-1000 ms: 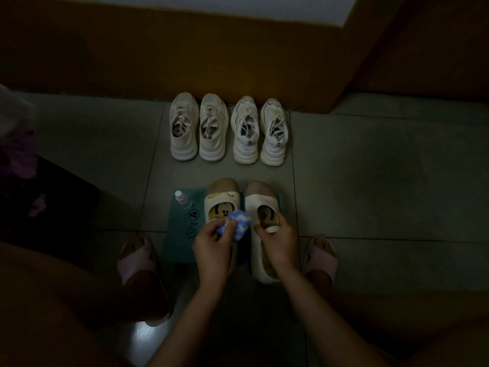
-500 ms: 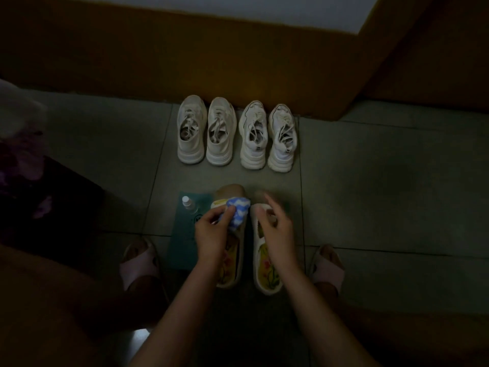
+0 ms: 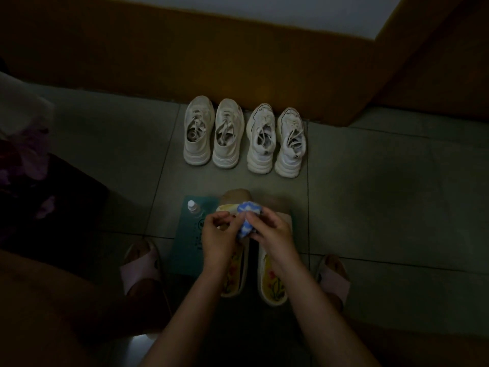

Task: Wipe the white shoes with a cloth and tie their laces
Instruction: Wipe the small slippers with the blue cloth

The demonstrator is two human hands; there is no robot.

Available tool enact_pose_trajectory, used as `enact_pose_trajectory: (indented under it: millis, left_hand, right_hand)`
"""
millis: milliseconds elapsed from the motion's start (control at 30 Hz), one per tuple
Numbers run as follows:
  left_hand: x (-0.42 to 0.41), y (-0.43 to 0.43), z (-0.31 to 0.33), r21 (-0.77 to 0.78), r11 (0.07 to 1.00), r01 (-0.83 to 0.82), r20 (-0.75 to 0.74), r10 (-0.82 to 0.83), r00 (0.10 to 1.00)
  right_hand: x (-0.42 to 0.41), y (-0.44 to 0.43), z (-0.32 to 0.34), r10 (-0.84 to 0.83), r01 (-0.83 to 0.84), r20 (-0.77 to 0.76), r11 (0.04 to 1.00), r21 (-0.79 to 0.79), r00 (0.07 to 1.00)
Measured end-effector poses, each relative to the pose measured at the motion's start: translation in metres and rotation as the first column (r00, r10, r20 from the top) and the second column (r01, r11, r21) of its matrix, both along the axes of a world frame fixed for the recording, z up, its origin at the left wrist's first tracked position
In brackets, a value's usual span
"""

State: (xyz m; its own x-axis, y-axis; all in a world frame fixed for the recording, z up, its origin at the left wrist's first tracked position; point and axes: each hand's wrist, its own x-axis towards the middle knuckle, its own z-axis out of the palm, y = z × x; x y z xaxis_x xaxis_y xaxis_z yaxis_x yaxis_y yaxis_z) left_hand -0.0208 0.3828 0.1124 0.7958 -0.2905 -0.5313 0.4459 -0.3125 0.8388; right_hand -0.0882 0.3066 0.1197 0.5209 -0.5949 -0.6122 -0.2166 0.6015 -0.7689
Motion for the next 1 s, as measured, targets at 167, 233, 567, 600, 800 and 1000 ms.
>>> enact_pose_trajectory:
  millis: [167,233,567,600,800,1000]
  left_hand:
    - [0.004,0.005,0.001,-0.065,0.997,-0.044,-0.073,0.039,0.997]
    - [0.002,0.005,0.003,-0.164,0.986,-0.031,-0.176,0.002,0.984]
    - [0.006,0.002,0.006,-0.168,0.981,0.094,0.023,-0.091,0.996]
    - [0.003,0.001,0.007,-0.146,0.979,0.143,0.039,-0.139,0.990]
    - [-0.011,0.011,-0.001,0.268,0.960,0.077,0.290,-0.157,0.944]
    - [-0.025,0.009,-0.025,0.503,0.842,0.195,0.194,-0.330,0.924]
  right_hand:
    - [0.001,-0.010,-0.001,-0.085,0.085,0.001,0.996,0.041,0.996]
    - [0.004,-0.017,0.002,-0.091,0.093,-0.022,0.992,0.085,0.996]
    - [0.008,-0.014,-0.005,0.019,-0.020,0.019,0.999,0.049,1.000]
    - [0.008,-0.014,-0.007,-0.004,0.004,0.008,1.000,0.019,1.000]
    - [0.009,-0.039,-0.013,-0.131,0.128,-0.023,0.987,-0.094,0.991]
    - [0.011,-0.053,-0.013,-0.138,0.119,-0.073,0.967,-0.227,0.988]
